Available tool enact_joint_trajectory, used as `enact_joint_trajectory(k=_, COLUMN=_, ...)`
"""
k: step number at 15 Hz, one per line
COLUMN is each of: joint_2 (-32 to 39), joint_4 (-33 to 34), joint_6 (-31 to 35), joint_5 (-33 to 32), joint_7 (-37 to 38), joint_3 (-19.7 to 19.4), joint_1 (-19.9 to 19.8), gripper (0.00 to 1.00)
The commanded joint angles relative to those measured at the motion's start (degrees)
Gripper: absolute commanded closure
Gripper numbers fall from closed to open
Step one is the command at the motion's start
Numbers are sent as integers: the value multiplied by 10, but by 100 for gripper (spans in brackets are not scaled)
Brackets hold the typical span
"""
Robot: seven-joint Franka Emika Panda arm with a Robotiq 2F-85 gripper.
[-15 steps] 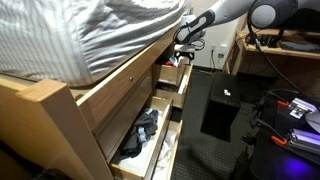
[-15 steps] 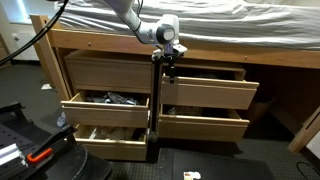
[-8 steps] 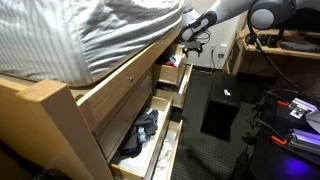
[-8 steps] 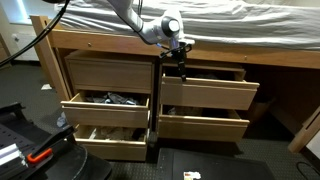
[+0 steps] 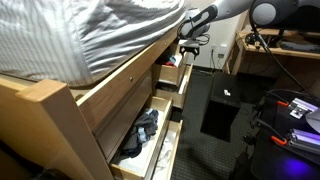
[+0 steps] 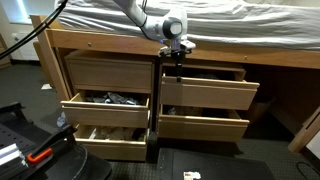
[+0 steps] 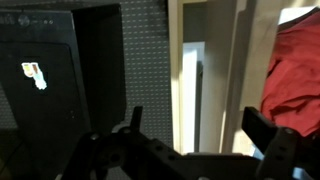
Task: Close the top drawer on the left and open the top drawer on the right
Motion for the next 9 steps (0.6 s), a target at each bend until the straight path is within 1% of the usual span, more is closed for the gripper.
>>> enact_joint_trajectory(k=1, joint_2=-3, joint_4=0, joint_6=2, joint_5=16, joint_7=-10, joint_3=15, joint_1=-4, gripper=0)
enact_joint_trajectory(k=2, joint_2=-6, joint_4=0, joint_6=3, joint_5=26, joint_7=-19, joint_3=27, joint_1=-7, gripper=0)
enact_joint_trajectory(k=4, joint_2=-6, joint_4=1, joint_6=4, joint_5=30, joint_7=-21, joint_3=34, joint_1=-9, gripper=0)
enact_joint_trajectory(k=6, joint_2=-7, joint_4=-4, joint_6=40, joint_5=46, joint_7=-43, joint_3=53, joint_1=-17, gripper=0)
enact_joint_trajectory(k=7, joint_2=-6, joint_4=-5, joint_6=43, joint_5=43, joint_7=-59, joint_3=59, joint_1=-15, gripper=0)
enact_joint_trajectory(k=9, joint_2=-8, joint_4=-23, joint_6=80, joint_5=39, joint_7=-96, joint_3=66, joint_1=-17, gripper=0)
